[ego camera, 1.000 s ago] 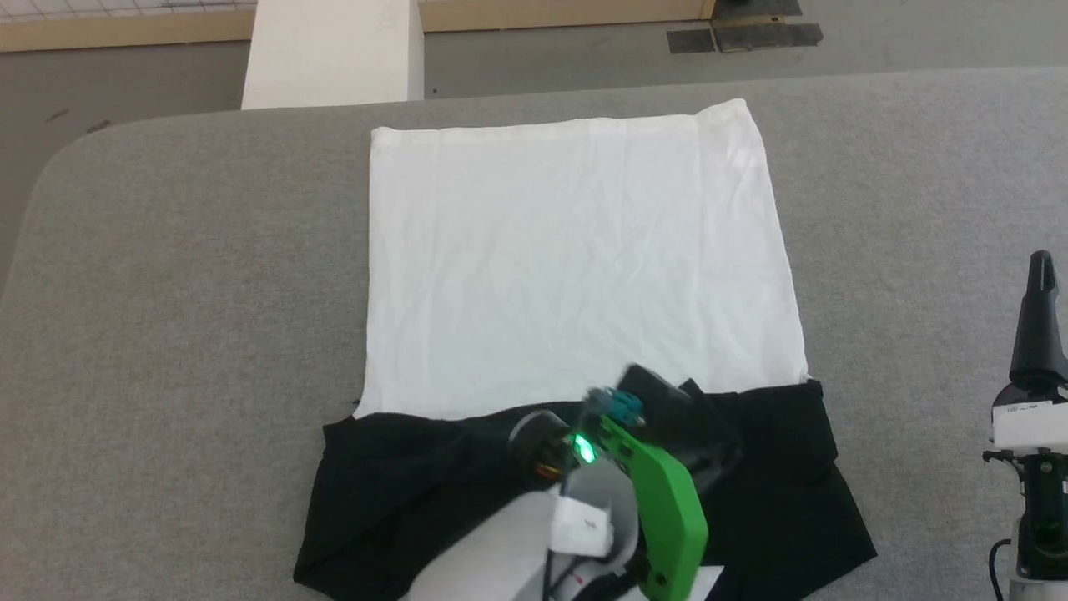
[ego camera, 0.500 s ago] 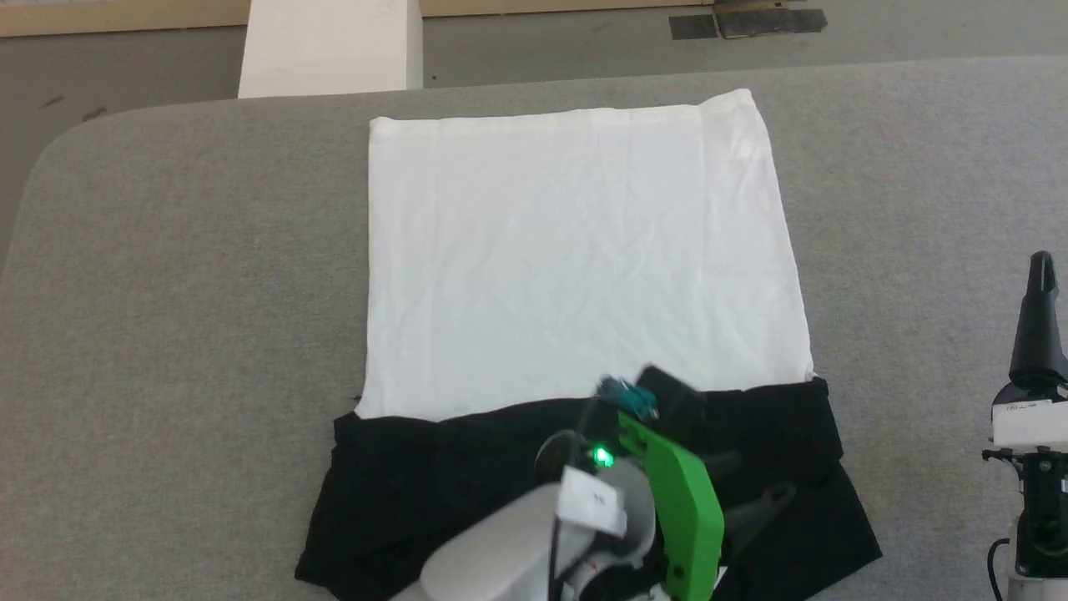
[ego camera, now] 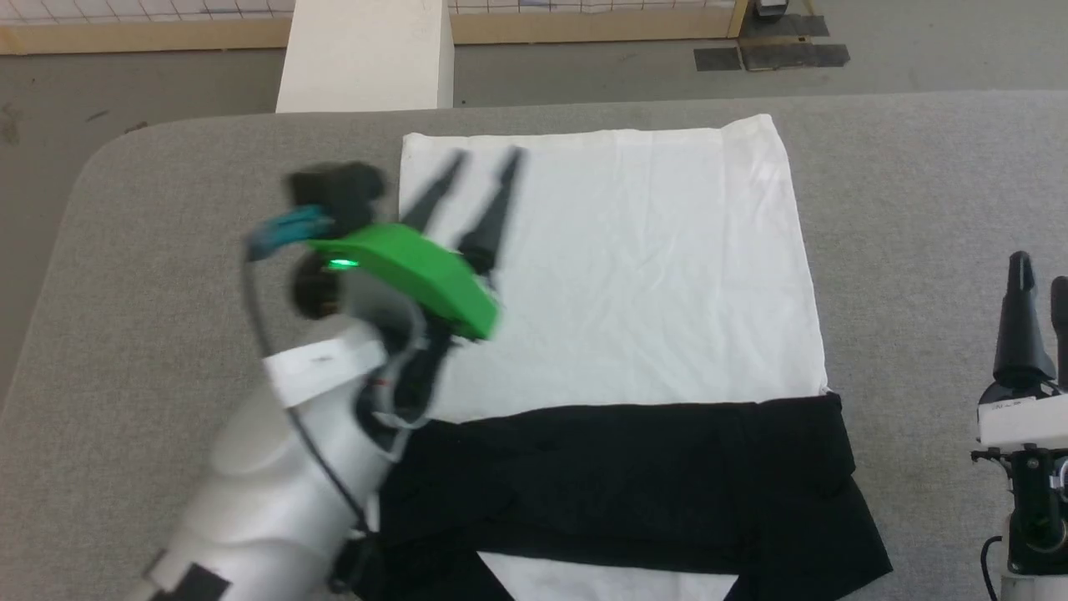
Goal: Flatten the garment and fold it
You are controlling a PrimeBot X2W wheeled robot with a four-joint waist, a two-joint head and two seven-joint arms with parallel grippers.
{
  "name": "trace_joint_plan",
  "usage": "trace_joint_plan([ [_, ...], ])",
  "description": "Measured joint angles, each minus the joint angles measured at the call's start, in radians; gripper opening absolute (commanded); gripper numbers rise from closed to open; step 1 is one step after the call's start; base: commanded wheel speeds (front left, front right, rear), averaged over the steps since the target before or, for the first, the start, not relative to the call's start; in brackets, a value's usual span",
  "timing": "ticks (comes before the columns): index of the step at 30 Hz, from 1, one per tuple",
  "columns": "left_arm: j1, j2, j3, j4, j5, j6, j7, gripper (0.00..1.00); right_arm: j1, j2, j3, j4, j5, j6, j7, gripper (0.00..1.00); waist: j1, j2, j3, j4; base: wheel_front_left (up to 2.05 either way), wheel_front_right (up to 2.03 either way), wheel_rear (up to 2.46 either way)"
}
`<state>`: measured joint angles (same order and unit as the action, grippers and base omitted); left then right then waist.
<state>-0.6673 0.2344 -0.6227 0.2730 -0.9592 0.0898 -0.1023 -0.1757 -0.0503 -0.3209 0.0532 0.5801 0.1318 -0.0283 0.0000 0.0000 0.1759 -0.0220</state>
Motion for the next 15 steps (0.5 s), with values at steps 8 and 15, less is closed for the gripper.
trace_joint_plan([
  [8,0.103,0.153,0.136,0.015,0.148,0.086,-0.15,1.0,-0.008,-0.001,0.032,0.012,-0.071,0.0,0.056,1.0,0.0,0.0,0.008,0.002,0.0,0.0,0.0],
  [15,0.248,0.13,0.321,-0.161,0.303,0.124,-0.156,1.0,-0.131,0.001,0.052,0.058,-0.125,0.0,0.175,1.0,0.0,0.0,0.045,-0.002,0.0,0.0,0.0],
])
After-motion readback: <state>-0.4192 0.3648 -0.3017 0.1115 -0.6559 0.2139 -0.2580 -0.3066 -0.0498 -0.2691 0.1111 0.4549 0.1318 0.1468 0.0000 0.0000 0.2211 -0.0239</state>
